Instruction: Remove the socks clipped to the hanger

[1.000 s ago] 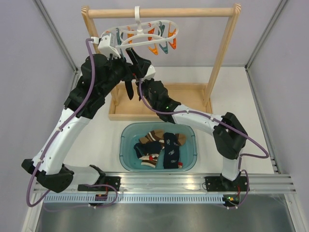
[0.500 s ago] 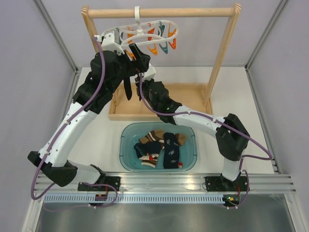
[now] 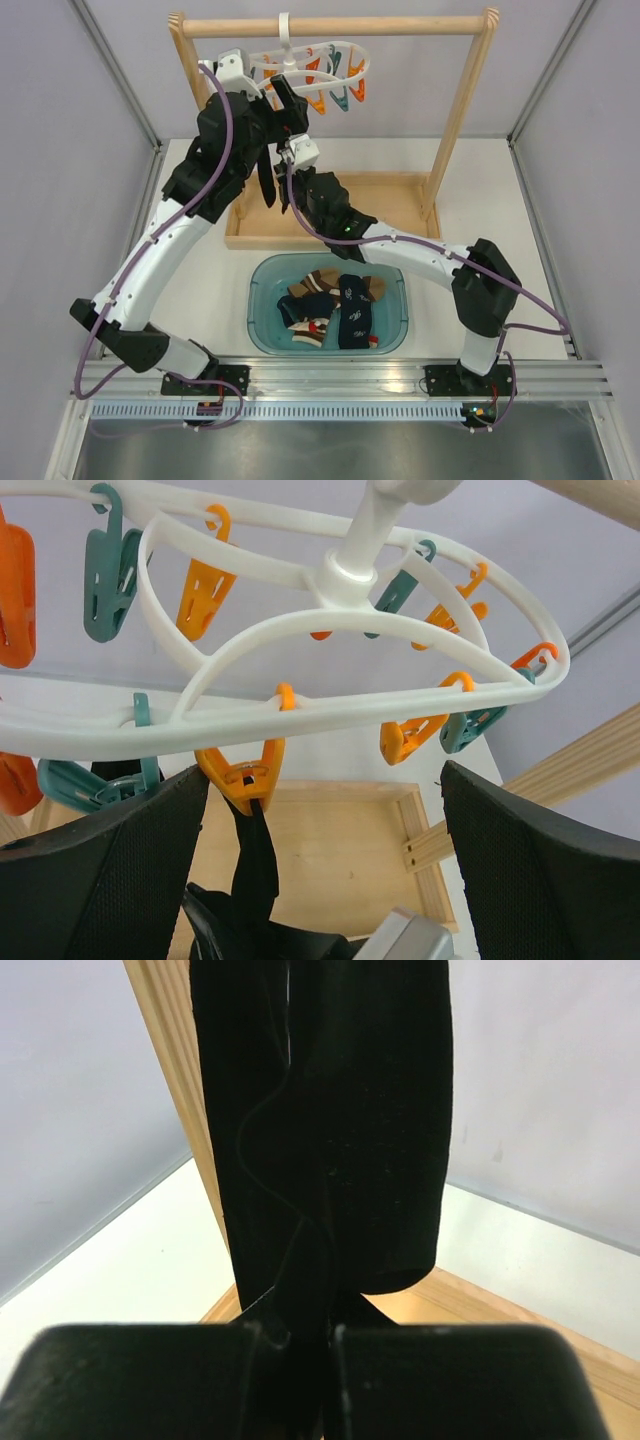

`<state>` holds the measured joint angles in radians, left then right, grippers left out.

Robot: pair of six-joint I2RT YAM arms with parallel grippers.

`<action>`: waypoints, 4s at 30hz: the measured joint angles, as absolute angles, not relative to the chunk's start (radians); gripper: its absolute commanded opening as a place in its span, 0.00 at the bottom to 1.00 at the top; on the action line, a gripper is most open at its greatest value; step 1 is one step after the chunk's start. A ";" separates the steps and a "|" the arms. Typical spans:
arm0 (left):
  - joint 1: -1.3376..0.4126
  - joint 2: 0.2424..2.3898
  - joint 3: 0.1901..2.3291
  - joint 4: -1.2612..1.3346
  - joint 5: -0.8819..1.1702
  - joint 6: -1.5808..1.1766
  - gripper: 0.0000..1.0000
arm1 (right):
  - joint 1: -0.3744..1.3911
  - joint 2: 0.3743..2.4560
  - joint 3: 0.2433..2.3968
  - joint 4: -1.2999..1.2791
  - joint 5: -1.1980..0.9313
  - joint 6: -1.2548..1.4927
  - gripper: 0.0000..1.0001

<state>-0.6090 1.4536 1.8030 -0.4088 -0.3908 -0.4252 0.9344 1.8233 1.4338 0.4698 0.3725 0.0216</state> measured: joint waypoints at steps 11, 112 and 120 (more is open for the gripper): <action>-0.606 1.505 1.841 -0.410 -0.414 -0.418 0.96 | 0.941 1.774 1.395 0.469 0.373 0.018 0.01; -0.570 0.851 1.122 -0.352 -0.247 -0.248 1.00 | 1.068 1.135 0.809 0.135 0.427 0.058 0.01; -0.570 0.727 0.926 -0.337 -0.338 -0.147 1.00 | 1.168 1.042 0.672 0.073 0.465 0.189 0.01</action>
